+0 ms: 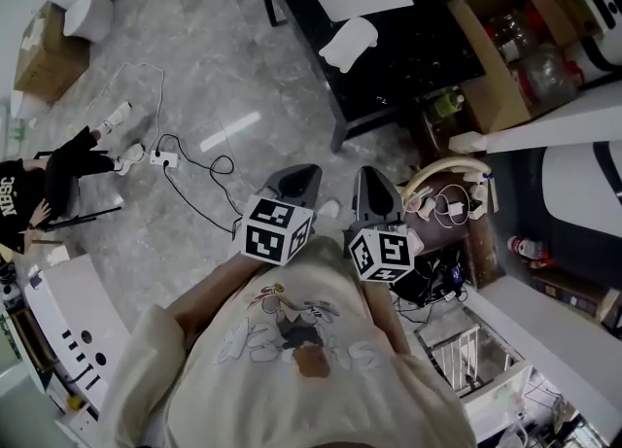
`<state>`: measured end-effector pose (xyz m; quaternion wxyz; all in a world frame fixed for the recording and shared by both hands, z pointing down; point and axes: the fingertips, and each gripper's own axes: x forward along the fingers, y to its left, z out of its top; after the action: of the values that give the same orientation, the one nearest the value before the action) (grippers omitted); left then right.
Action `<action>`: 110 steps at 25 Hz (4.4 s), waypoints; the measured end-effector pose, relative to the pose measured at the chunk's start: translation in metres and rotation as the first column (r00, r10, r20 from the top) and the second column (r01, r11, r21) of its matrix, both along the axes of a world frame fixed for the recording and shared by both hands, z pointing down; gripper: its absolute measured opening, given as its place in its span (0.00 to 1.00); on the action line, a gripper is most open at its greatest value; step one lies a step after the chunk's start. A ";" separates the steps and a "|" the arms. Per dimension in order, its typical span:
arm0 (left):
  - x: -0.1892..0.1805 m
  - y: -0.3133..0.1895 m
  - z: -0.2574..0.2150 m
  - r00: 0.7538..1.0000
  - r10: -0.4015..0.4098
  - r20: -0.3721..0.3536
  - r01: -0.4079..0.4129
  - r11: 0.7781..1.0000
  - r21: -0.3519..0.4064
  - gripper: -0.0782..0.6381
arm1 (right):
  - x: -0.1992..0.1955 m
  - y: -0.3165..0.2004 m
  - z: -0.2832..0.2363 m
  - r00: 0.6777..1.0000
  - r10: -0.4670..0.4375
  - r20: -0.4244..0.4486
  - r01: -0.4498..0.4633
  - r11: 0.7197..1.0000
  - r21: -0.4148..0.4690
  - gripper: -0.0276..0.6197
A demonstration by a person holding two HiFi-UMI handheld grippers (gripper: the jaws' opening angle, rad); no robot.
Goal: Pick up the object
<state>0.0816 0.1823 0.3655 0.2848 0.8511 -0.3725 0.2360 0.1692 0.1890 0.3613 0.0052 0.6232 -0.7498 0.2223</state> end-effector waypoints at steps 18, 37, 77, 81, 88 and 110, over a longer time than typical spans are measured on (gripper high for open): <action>0.050 -0.022 0.025 0.999 0.036 0.026 -0.034 0.996 -0.083 0.13 | 0.032 -0.021 0.025 1.000 0.003 0.008 -0.003 0.998 -0.059 0.09; 0.048 -0.158 0.028 1.000 0.005 0.019 -0.003 0.994 -0.110 0.13 | 0.021 -0.149 0.029 0.999 -0.046 -0.029 0.043 0.995 -0.085 0.09; -0.006 -0.305 0.056 0.996 0.023 -0.087 -0.038 0.983 -0.181 0.13 | -0.036 -0.298 0.062 0.952 -0.245 -0.184 0.196 0.948 -0.251 0.39; -0.008 -0.312 0.060 0.994 -0.053 -0.097 0.034 0.982 -0.186 0.13 | -0.033 -0.301 0.071 0.935 -0.310 -0.169 0.259 0.927 -0.271 0.40; -0.014 -0.328 0.069 0.978 -0.192 -0.086 0.169 0.961 -0.218 0.13 | -0.031 -0.315 0.084 0.874 -0.456 -0.168 0.388 0.863 -0.323 0.41; -0.027 -0.341 0.111 0.926 -0.374 -0.043 0.355 0.905 -0.237 0.13 | -0.051 -0.350 0.134 0.671 -0.717 -0.189 0.623 0.684 -0.380 0.43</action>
<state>0.0543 -0.1587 0.4766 0.4344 0.7382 -0.4830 0.1817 0.1184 -0.1605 0.4954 0.2991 0.3201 -0.8754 0.2042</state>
